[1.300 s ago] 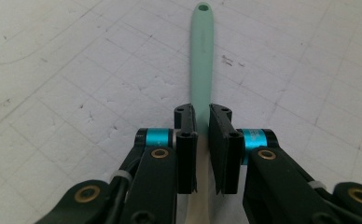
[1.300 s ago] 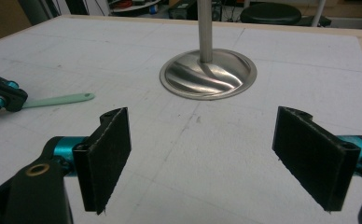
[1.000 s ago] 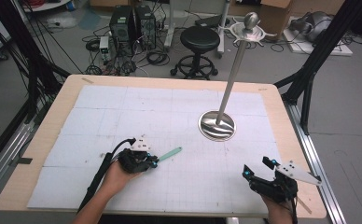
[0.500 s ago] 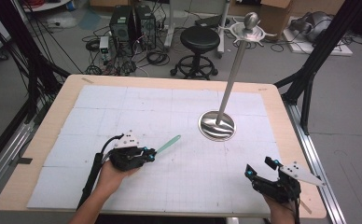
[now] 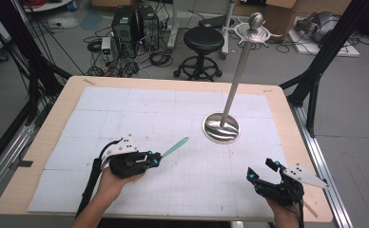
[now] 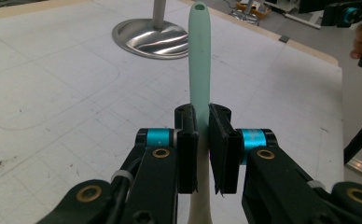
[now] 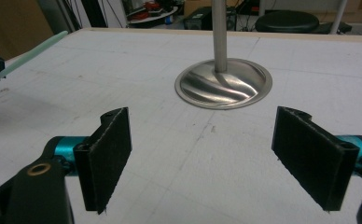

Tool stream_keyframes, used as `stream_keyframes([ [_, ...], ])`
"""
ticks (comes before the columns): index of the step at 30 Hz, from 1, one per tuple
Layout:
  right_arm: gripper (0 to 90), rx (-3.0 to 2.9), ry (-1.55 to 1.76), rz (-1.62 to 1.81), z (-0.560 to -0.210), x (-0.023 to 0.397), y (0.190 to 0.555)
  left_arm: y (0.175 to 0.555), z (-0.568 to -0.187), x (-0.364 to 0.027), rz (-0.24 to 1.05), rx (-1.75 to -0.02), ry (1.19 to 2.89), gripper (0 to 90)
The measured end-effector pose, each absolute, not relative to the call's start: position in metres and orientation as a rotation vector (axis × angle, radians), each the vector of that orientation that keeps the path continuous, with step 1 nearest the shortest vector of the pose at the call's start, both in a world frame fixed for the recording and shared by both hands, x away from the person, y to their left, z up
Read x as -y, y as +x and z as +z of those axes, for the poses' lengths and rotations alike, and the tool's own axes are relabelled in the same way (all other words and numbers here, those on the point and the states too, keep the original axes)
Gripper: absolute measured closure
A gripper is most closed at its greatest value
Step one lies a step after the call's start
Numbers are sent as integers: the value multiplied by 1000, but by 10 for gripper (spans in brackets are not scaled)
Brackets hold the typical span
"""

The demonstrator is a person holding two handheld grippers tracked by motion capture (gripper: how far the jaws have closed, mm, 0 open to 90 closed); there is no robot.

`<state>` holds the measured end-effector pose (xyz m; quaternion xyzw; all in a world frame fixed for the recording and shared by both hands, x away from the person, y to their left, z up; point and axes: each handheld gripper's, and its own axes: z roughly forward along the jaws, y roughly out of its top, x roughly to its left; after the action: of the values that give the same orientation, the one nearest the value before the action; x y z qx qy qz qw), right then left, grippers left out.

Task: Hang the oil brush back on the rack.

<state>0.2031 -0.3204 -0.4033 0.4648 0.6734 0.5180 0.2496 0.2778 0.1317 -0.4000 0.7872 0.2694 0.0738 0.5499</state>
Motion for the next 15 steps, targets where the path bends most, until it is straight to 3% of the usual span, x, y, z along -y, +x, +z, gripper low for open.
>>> stream_keyframes([
  [15,190,-1892,1149,1559,-398,303,209,264,-387,-141,142,-579,1782,815],
])
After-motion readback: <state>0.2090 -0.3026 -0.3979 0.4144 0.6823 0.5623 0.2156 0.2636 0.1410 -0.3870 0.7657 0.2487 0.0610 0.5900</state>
